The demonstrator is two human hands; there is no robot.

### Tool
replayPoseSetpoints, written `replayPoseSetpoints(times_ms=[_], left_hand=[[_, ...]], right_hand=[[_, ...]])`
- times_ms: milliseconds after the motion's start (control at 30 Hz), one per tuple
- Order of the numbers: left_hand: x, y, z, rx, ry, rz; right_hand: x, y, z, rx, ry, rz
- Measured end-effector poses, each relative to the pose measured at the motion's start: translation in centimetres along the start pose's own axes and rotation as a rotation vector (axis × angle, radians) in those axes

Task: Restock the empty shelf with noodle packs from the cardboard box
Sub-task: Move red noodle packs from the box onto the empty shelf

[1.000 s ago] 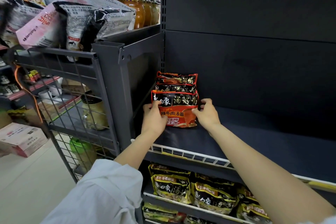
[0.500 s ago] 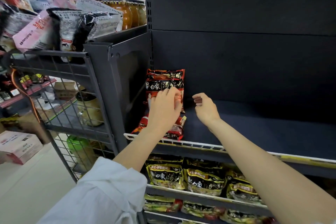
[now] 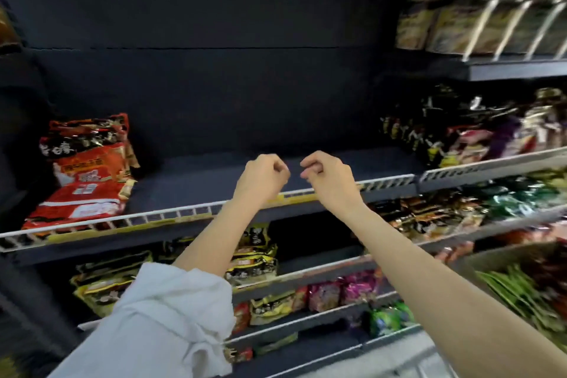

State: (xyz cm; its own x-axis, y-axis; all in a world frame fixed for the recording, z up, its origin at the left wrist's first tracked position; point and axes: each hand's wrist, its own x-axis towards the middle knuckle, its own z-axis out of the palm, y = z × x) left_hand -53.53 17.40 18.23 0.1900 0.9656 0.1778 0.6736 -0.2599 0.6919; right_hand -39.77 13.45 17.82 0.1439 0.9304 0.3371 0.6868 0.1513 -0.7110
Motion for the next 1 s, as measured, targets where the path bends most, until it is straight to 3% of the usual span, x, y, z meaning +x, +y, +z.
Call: replayPoseSetpoints(times_ms=[100,233,633,867,1000], left_hand=[[-2.1,5.8,7.1,-0.107,0.025,0.037],[-5.3,13.9,17.6,-0.18,-0.123,0.111],[-5.0,27.4,41.5,0.015,-0.563,0.271],[-4.5,31.0,51.1,0.017,-0.773,0.158],[-5.1,31.8,54.2,0.069,-0.821,0.067]], right_hand=[[-4.0,5.6,-7.2,-0.085,0.059,-0.003],[-9.0,14.0,-16.6,-0.176,0.112,0.13],[-12.5,36.3,-32.6,-0.402,0.095,0.541],[-12.5,44.3,-35.7,-0.471,-0.15,0.666],[-13.2,46.0,-34.9,-0.678,-0.356,0.632]])
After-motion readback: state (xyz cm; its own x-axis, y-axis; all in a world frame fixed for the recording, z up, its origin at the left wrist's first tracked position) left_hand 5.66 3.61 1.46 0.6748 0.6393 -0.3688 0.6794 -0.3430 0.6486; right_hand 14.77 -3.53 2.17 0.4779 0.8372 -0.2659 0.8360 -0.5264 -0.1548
